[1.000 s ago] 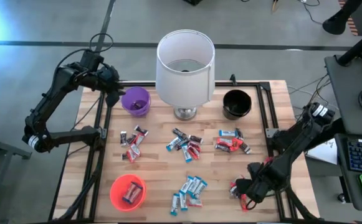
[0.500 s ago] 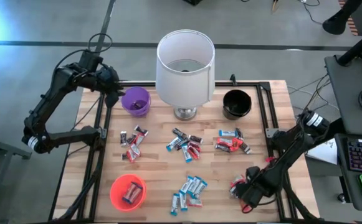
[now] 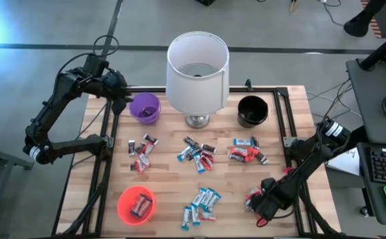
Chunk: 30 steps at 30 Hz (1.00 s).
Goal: Organize candy in baskets
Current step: Put the orange chocolate bar into the black bucket
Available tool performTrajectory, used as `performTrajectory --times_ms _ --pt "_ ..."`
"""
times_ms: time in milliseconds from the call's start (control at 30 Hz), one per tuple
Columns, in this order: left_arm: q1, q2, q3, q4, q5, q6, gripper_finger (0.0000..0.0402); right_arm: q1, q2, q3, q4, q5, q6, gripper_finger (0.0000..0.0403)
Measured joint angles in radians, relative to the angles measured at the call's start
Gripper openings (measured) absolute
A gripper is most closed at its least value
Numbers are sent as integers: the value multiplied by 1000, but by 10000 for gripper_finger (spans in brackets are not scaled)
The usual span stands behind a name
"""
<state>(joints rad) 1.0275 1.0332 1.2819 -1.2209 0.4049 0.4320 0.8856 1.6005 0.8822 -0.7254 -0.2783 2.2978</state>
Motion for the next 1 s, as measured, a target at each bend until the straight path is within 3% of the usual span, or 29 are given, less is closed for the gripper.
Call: performTrajectory --times_ms 267,400,533,767,1000 --pt "0 0 0 1 -2 0 134 0 -22 -29 6 -37 14 23" --pt "0 -1 0 1 -2 0 134 0 -37 -33 -2 -109 14 13" --pt "0 -1 0 1 -2 0 134 2 -82 -9 -54 -99 40 12" --pt "0 -1 0 1 -2 0 134 -20 -189 128 -318 31 75 12" --pt "0 -1 0 2 -2 3 134 -134 -260 301 -710 325 0 12"
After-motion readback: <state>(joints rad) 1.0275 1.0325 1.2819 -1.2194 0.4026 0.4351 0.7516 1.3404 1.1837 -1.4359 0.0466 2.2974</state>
